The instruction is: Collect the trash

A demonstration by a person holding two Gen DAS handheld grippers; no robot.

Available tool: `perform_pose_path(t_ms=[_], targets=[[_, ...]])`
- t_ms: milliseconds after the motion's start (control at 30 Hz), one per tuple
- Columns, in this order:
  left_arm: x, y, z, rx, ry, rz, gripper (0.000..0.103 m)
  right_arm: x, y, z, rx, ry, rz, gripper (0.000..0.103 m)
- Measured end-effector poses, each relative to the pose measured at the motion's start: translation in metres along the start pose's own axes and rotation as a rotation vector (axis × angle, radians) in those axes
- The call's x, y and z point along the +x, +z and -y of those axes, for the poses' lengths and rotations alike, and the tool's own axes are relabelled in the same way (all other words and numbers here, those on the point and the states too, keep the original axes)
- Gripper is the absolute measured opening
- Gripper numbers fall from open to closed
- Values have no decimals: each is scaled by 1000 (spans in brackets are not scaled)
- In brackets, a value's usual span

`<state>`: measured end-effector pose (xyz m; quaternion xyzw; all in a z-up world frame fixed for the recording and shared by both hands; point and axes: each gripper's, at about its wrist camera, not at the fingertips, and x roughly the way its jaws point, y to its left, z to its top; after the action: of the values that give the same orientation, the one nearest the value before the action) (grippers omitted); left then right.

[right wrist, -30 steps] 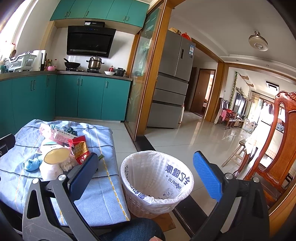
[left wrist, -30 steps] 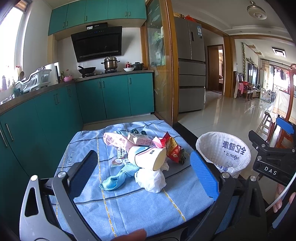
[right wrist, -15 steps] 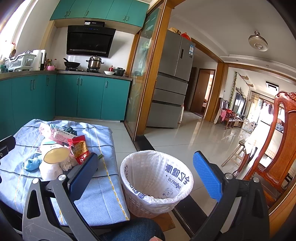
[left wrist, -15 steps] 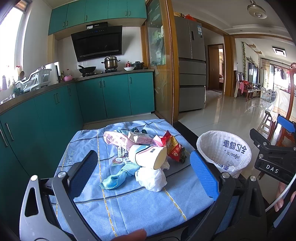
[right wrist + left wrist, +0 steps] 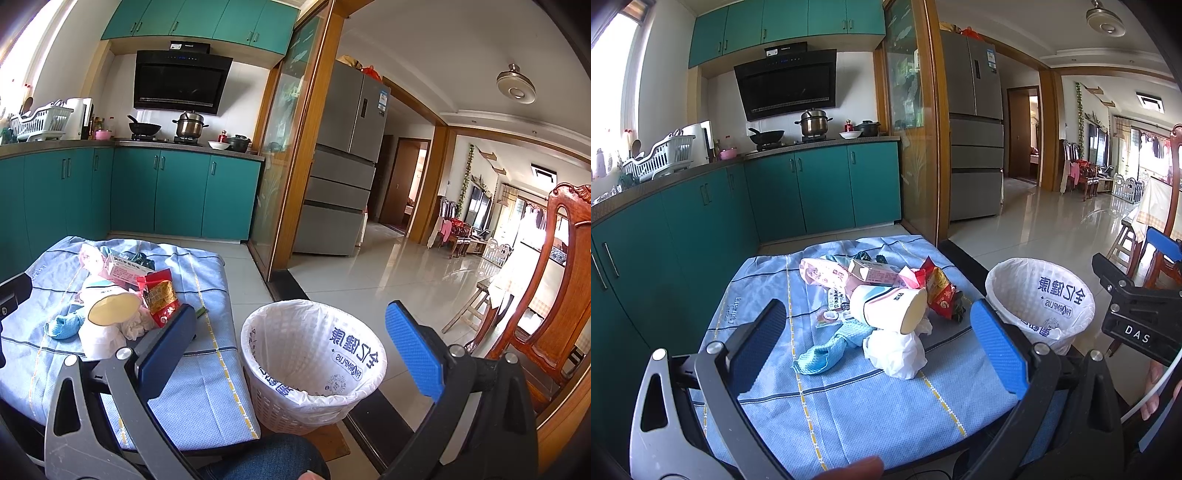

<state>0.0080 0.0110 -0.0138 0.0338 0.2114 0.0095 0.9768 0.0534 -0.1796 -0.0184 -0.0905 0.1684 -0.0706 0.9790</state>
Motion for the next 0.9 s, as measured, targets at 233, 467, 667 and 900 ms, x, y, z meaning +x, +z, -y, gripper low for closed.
perform_pose_path(t_ms=[233,467,667,900], targets=[[0,0,0,0,0,-3,100,0,0,0,0,1,0,100],[2,-4,-1,-6,1,-10,100,2,-1,-1,-5,1,-3,100],[4,-4,-1,-9,2,-15,100,3,-2,-2,-7,2,-2,100],[5,-4,-2,-11,2,-21,100,4,-2,-3,-7,2,-2,100]])
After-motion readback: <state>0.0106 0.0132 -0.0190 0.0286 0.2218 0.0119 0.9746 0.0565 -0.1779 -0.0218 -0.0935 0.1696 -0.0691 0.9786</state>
